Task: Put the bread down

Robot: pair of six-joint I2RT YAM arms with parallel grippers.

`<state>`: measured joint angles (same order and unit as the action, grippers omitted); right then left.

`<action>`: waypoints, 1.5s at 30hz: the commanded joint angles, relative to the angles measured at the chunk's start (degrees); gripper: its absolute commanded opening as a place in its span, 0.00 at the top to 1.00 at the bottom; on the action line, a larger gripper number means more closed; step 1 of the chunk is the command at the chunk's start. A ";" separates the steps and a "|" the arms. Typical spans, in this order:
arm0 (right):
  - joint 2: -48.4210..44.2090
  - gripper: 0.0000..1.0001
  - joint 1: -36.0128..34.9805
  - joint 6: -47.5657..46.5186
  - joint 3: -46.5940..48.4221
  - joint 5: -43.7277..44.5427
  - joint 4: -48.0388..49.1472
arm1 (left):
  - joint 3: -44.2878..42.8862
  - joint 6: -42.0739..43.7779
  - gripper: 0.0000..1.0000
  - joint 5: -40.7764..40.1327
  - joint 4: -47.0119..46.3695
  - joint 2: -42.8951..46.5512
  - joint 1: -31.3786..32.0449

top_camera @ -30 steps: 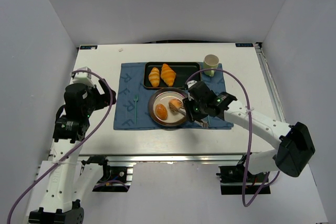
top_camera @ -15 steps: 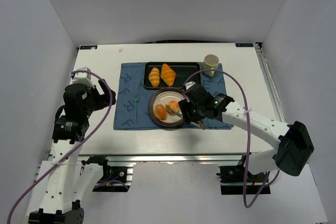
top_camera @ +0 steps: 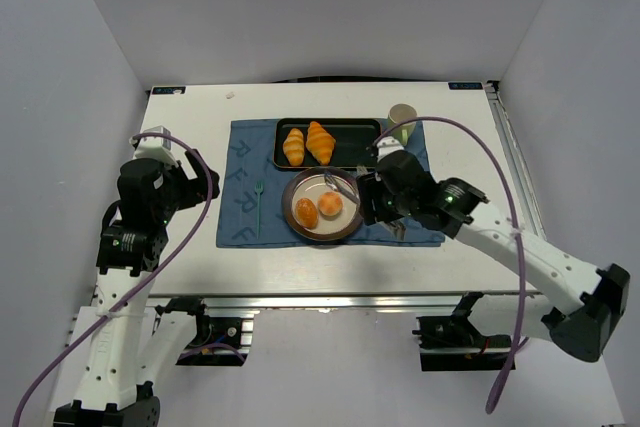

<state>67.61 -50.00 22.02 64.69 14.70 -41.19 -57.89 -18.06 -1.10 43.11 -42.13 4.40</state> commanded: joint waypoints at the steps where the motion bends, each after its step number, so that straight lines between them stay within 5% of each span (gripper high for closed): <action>1: -4.15 0.36 0.51 1.88 3.34 5.68 -2.84 | -1.88 -0.04 0.02 -0.13 0.31 0.73 0.17; 14: -8.80 0.38 4.63 1.02 2.39 9.83 -3.38 | -1.53 -0.48 0.02 0.14 -0.13 1.09 0.17; 22: -10.93 0.39 38.60 -12.34 -8.08 -7.19 7.16 | -0.74 -0.83 0.02 1.02 -1.36 1.26 0.17; 31: 3.65 0.39 51.65 -10.42 -9.85 -13.73 18.16 | 0.41 -1.54 0.02 4.35 -3.21 0.56 0.17; 45: 23.17 0.37 59.23 -22.64 -7.11 -17.50 34.49 | 1.55 -1.80 0.02 6.29 -5.49 -0.14 0.17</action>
<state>90.35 8.51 1.87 58.24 0.82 -13.78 -56.69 -19.38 3.64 39.75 -41.93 4.40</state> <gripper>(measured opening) 0.629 0.984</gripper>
